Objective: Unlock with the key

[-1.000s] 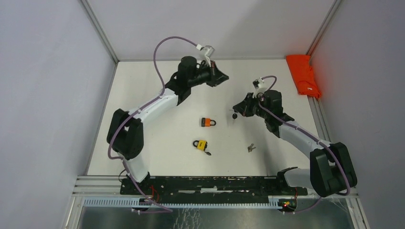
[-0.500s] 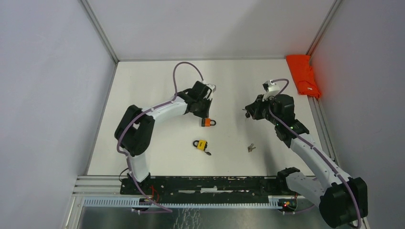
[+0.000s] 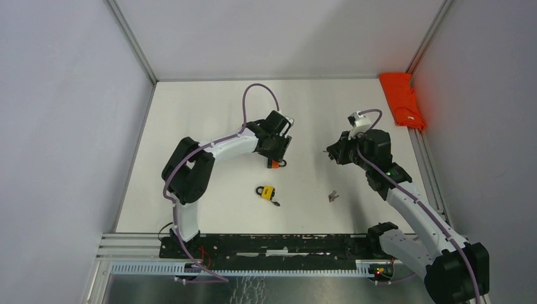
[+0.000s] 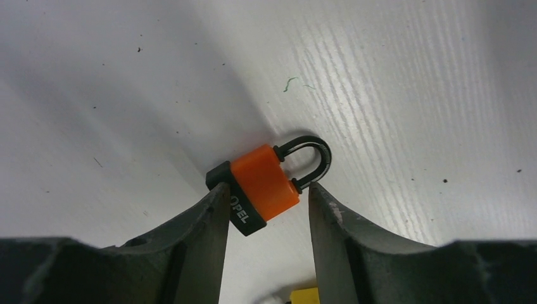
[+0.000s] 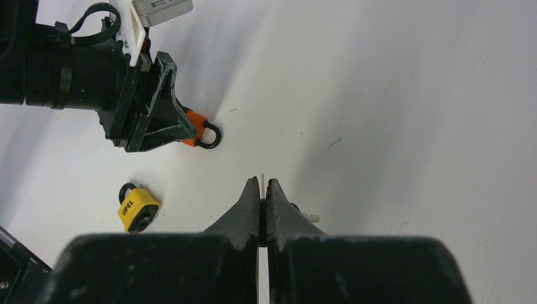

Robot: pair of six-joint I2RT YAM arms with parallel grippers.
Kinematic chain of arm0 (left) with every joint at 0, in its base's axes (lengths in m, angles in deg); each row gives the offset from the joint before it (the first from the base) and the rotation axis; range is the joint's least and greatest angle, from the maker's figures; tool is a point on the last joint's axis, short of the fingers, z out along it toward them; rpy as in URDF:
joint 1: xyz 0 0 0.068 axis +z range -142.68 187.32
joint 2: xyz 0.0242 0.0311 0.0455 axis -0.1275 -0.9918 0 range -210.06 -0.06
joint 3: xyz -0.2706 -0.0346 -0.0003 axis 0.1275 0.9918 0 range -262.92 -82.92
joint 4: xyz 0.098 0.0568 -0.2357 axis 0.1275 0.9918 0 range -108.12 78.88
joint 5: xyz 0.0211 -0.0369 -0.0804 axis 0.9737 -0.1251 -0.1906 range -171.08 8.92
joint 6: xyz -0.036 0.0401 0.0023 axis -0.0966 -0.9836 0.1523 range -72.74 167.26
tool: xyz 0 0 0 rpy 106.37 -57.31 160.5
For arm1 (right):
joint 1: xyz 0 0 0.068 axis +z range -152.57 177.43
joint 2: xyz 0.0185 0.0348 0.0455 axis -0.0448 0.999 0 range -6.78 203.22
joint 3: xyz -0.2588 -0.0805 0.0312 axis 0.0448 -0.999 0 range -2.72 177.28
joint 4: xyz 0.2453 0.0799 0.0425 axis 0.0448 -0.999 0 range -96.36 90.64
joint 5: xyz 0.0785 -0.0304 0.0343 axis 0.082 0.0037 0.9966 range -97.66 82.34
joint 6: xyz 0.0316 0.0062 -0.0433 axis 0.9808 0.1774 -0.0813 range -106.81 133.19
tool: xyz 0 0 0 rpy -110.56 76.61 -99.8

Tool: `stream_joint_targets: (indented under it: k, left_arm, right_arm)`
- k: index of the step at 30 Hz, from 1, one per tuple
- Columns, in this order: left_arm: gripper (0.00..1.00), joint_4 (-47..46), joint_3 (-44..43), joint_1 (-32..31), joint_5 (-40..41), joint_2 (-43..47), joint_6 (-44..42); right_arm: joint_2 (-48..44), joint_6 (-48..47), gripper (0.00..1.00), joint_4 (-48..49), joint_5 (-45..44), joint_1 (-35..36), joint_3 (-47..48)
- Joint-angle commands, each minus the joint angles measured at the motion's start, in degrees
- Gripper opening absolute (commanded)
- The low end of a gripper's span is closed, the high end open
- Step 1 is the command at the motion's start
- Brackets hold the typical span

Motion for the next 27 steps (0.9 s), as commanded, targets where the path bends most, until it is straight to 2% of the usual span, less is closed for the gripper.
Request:
stream_joint_targets:
  k: [1,6,13,18,23,27]
  left_arm:
    - [0.55,0.74,-3.31,-0.59,2.44,-2.12,-3.55]
    - [0.55,1.41,-4.61,-0.74,3.17,-4.82,-4.36]
    - [0.48,3.00,-1.18,-0.81,5.48,-4.63,-2.91]
    - [0.52,2.98,1.37,-0.86,5.41,-1.77,-1.91]
    - [0.62,5.93,-4.72,-0.79,4.23,-0.60,-3.97]
    - [0.63,12.40,-12.60,-0.76,2.30,-3.09,-7.27]
  right_arm:
    - [-1.45,-0.61,0.00,0.74,0.37,-0.16,-0.37]
    - [-2.06,-0.79,0.00,0.29,0.46,-0.15,-0.39]
    - [-2.43,-1.00,0.00,0.37,-0.10,-0.16,-0.72]
    - [-2.53,-0.49,0.00,1.28,-0.38,-0.16,-1.09]
    - [-2.88,-0.11,0.00,1.65,-0.31,-0.19,-1.26]
    - [-4.32,0.50,0.00,1.35,-0.72,-0.21,-1.86]
